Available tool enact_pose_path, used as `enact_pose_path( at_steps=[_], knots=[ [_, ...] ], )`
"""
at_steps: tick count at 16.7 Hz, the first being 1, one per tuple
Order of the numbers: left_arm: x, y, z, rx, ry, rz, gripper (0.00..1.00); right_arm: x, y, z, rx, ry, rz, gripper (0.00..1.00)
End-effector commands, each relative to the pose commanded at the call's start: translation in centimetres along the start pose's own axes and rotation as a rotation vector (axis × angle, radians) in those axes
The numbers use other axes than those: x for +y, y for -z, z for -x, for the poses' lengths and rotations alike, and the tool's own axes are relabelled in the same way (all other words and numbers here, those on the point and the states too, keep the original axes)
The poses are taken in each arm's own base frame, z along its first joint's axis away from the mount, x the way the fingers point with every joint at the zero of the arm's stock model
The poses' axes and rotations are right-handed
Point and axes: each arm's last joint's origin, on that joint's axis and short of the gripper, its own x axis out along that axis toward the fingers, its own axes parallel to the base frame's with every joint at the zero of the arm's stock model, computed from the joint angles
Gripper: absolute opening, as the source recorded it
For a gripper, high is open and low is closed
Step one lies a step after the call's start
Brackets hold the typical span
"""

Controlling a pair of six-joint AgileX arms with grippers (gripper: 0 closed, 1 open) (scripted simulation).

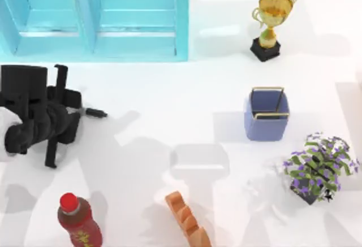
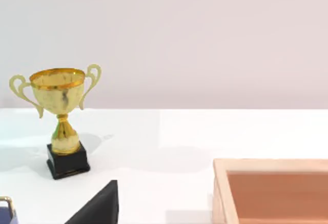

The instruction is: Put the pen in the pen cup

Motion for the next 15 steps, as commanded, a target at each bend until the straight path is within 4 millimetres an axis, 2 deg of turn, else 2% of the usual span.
enact_pose_path(
  at_steps=[2,3,6,9,12,15],
  knots=[
    [0.0,0.0,0.0,0.0,0.0,0.0,0.0,0.0,0.0,0.0,0.0,0.0,0.0,1.0],
    [-3.0,0.1,2.5,0.049,-0.18,-0.059,0.0,0.0,0.0,0.0,0.0,0.0,0.0,1.0],
    [-3.3,0.2,3.1,0.052,-0.192,-0.055,0.0,0.0,0.0,0.0,0.0,0.0,0.0,1.0],
    [-4.5,0.9,5.3,0.061,-0.21,-0.046,0.0,0.0,0.0,0.0,0.0,0.0,0.0,1.0],
    [-6.6,1.7,9.2,0.065,-0.201,-0.041,0.0,0.0,0.0,0.0,0.0,0.0,0.0,1.0],
    [-8.3,2.3,14.2,0.061,-0.172,-0.038,0.0,0.0,0.0,0.0,0.0,0.0,0.0,1.0]
  ],
)
